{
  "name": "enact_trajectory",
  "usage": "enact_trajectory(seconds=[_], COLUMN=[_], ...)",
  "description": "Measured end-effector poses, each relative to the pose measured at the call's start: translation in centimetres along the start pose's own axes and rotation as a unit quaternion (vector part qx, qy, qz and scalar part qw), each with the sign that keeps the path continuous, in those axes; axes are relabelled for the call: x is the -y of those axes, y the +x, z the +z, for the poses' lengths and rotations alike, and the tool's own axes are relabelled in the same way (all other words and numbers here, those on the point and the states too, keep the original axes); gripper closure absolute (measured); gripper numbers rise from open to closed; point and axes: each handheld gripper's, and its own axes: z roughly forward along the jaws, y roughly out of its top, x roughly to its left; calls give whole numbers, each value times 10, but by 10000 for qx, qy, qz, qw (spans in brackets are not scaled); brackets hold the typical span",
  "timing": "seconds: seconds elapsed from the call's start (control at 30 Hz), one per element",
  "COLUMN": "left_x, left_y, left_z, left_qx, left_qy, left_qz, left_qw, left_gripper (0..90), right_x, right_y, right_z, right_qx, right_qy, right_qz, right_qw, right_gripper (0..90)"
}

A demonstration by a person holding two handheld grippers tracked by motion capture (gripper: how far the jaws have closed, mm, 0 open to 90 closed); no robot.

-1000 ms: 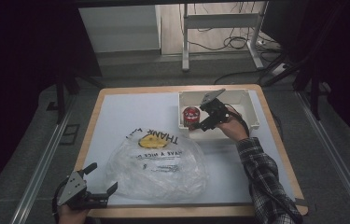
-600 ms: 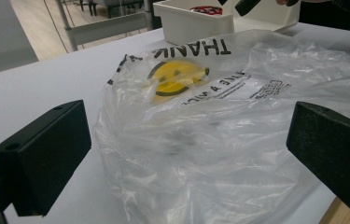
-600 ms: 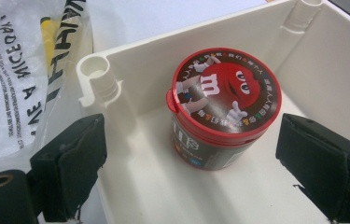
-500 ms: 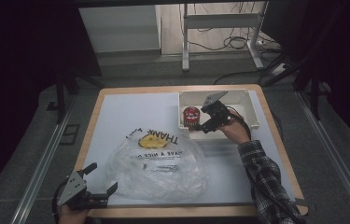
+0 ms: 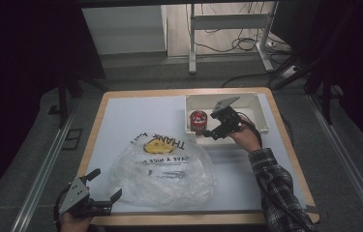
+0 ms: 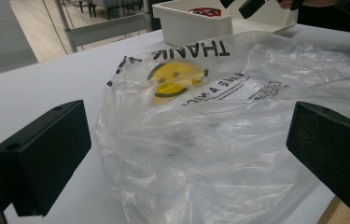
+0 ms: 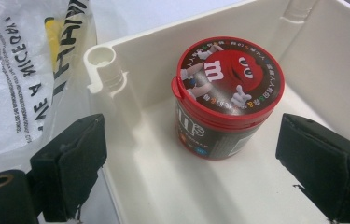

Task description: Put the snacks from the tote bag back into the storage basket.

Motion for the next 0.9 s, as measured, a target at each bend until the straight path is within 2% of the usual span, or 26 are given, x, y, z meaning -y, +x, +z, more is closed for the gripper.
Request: enact_trajectory(seconds=[0.9], left_x=[0], left_y=[0], left_z=[-1], left_qx=[-18], left_qy=[-10], left_qz=[-11], left_qw=[10000], left_gripper=[0], right_x=[13], right_y=[9], right_z=[-11], right_qx=[68], right_qy=[-27], right_qz=[59], right_qw=[10000], right_gripper=[91])
